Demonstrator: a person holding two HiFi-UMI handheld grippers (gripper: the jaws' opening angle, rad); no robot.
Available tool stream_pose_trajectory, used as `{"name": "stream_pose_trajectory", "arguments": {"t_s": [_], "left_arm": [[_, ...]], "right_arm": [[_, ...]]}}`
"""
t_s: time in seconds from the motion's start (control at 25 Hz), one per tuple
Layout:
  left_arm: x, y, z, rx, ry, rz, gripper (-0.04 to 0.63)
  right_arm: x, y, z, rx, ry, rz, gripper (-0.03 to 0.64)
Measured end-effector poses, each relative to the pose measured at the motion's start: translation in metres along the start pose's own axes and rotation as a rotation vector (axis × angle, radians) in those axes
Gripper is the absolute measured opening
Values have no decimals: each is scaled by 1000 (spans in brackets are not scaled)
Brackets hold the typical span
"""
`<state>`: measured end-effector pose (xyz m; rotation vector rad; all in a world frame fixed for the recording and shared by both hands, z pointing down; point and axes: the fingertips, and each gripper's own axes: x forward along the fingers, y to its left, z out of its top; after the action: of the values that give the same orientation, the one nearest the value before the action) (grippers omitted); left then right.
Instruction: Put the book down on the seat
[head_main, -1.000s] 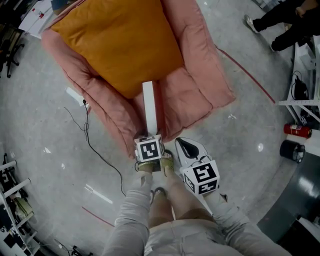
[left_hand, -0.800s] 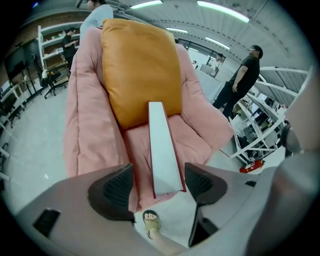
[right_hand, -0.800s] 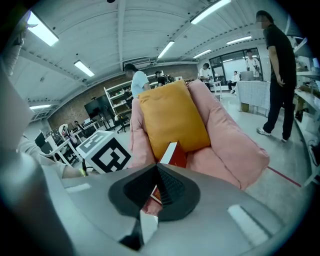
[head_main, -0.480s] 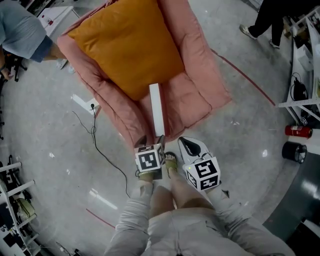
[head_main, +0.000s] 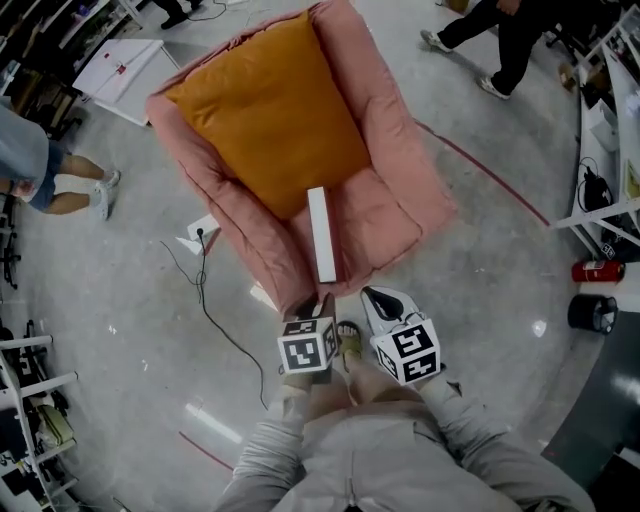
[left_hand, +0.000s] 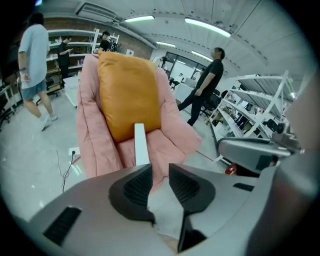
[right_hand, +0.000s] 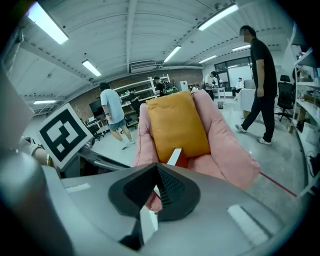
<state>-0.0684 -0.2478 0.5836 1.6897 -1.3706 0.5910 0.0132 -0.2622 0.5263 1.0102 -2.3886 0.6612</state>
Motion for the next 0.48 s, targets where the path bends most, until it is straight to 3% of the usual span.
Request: {"name": "stream_pose_trajectory", "arguments": {"t_s": [0.08, 0.2, 0.48], "left_arm": [[-14, -5, 8, 11, -39, -5, 57], [-31, -10, 16, 22, -84, -11, 19], [-60, -23, 23, 60, -121, -13, 6]], "right_arm": [[-4, -1, 4, -11, -7, -3, 0], [-11, -2, 12, -18, -28, -9, 0], [-24, 9, 22, -13, -57, 13, 0]]}}
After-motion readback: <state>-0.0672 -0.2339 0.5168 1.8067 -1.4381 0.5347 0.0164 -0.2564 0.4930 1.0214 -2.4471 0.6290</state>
